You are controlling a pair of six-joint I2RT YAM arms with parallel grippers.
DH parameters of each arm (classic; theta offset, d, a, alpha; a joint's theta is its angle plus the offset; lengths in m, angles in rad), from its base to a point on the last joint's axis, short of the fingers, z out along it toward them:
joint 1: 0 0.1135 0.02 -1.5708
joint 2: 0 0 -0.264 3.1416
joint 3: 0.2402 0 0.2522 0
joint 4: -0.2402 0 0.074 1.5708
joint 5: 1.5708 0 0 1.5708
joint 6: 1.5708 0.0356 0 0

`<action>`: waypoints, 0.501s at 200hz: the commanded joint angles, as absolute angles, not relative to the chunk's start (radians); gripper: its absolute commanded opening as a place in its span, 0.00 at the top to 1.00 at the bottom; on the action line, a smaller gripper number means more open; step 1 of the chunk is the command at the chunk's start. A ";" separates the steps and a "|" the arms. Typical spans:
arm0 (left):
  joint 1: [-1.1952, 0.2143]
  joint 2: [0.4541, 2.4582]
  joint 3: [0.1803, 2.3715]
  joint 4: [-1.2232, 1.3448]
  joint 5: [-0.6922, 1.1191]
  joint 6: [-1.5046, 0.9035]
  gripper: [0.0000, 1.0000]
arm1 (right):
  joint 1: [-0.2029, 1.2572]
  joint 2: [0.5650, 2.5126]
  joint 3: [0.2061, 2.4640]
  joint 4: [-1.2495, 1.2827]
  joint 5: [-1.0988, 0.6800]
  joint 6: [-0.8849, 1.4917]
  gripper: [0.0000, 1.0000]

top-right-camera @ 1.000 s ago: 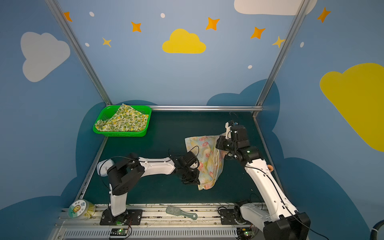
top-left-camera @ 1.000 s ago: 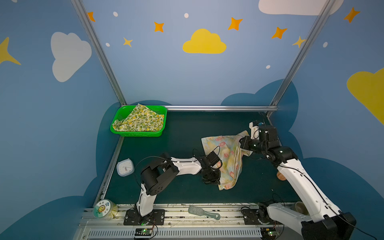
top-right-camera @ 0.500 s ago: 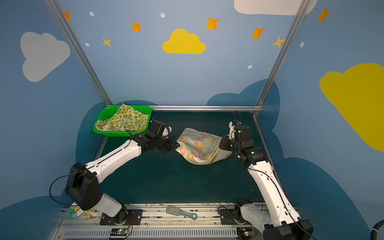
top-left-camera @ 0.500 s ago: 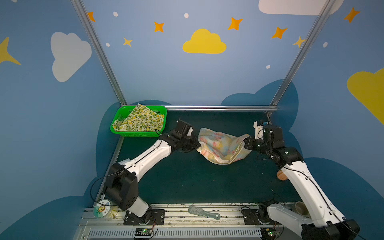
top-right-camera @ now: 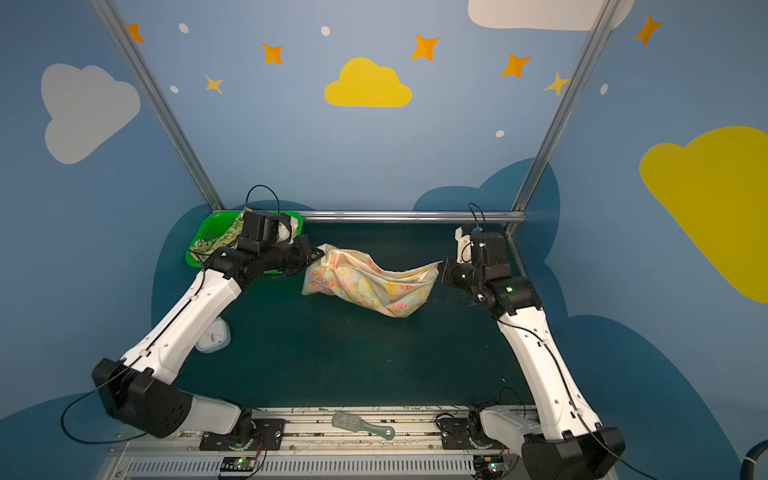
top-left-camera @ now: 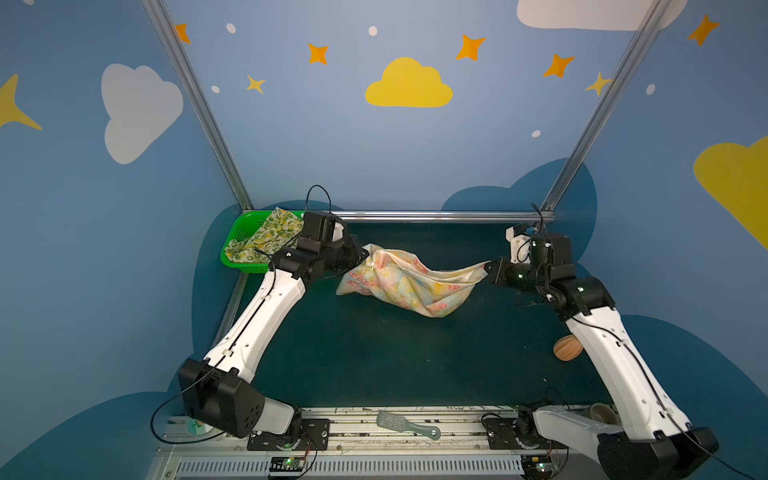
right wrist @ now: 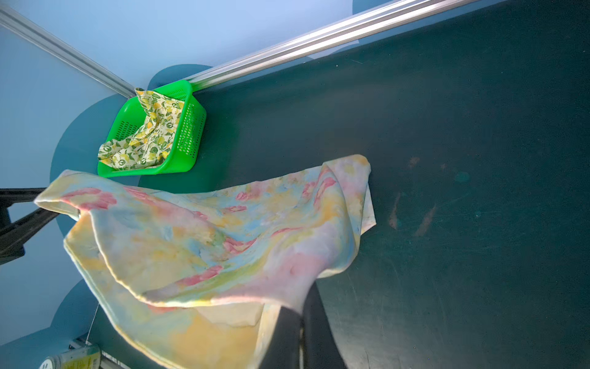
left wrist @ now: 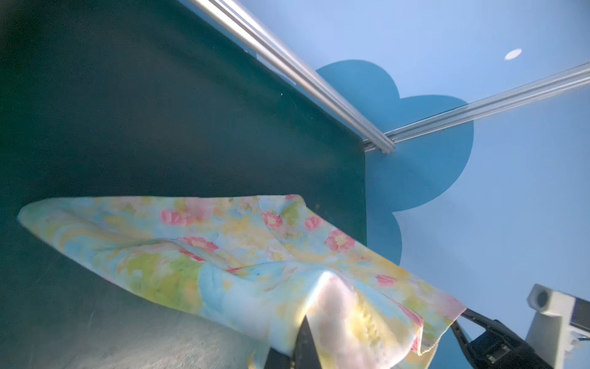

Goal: Fold and stack skirts
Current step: Flatten out the skirt at the center of the table.

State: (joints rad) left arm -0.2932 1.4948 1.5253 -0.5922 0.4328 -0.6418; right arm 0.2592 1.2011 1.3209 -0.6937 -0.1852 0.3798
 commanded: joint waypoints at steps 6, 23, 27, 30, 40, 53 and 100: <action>-0.257 1.652 1.733 -0.623 0.503 -0.590 0.96 | 0.223 1.333 1.468 -0.660 -0.206 0.342 1.00; -0.242 1.791 1.944 -0.692 0.528 -0.556 0.96 | 0.188 1.421 1.582 -0.660 -0.215 0.319 1.00; -0.240 1.822 1.999 -0.706 0.532 -0.548 0.96 | 0.180 1.437 1.610 -0.660 -0.219 0.315 1.00; -0.239 1.845 2.040 -0.720 0.532 -0.542 0.96 | 0.174 1.451 1.630 -0.660 -0.222 0.312 1.00; -0.238 1.917 2.167 -0.768 0.532 -0.529 0.96 | 0.156 1.490 1.695 -0.666 -0.228 0.303 1.00; -0.239 1.991 2.326 -0.813 0.557 -0.518 0.96 | 0.139 1.526 1.778 -0.697 -0.231 0.287 1.00; -0.288 1.998 2.377 -0.905 0.556 -0.418 0.96 | 0.148 1.404 1.636 -0.669 -0.210 0.273 1.00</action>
